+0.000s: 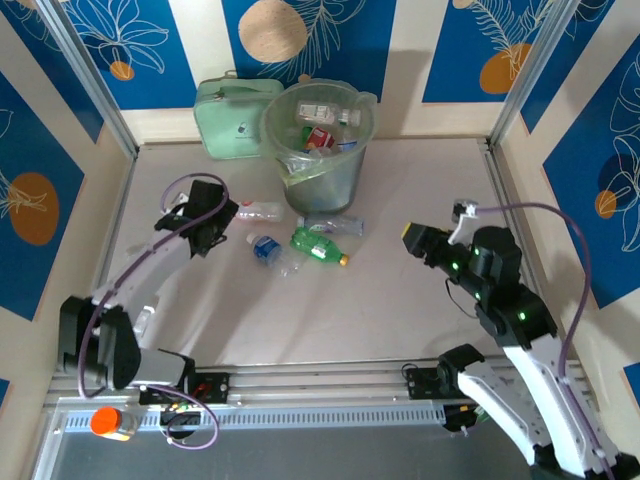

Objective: Put the plastic bottles in the bin

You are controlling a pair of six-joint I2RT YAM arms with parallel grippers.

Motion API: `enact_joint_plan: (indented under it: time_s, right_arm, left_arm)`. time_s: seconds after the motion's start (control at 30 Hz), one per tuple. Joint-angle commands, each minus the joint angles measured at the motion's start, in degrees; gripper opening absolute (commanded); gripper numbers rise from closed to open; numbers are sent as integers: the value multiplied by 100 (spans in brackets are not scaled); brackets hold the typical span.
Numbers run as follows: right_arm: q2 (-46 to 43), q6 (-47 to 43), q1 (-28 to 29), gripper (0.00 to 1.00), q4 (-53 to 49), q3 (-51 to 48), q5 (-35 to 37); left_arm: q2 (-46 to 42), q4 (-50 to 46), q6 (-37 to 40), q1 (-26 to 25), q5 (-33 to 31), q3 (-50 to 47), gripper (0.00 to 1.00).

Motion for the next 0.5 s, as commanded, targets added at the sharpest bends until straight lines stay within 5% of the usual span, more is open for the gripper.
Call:
enact_joint_plan:
  time_s: [0.0,0.13,0.47]
  right_arm:
    - [-480,179,-33,50,-430,-177,124]
    - [-666,273,-38,50,-541,-321,-3]
    - [-324,138,-78,50,-348,-265,58]
  left_arm:
    - [564,418,-568,260,157,403,99]
    - [1454,1278,-710,460,834,762,99]
    - [3085,996,-1157,504,1029,1969,99]
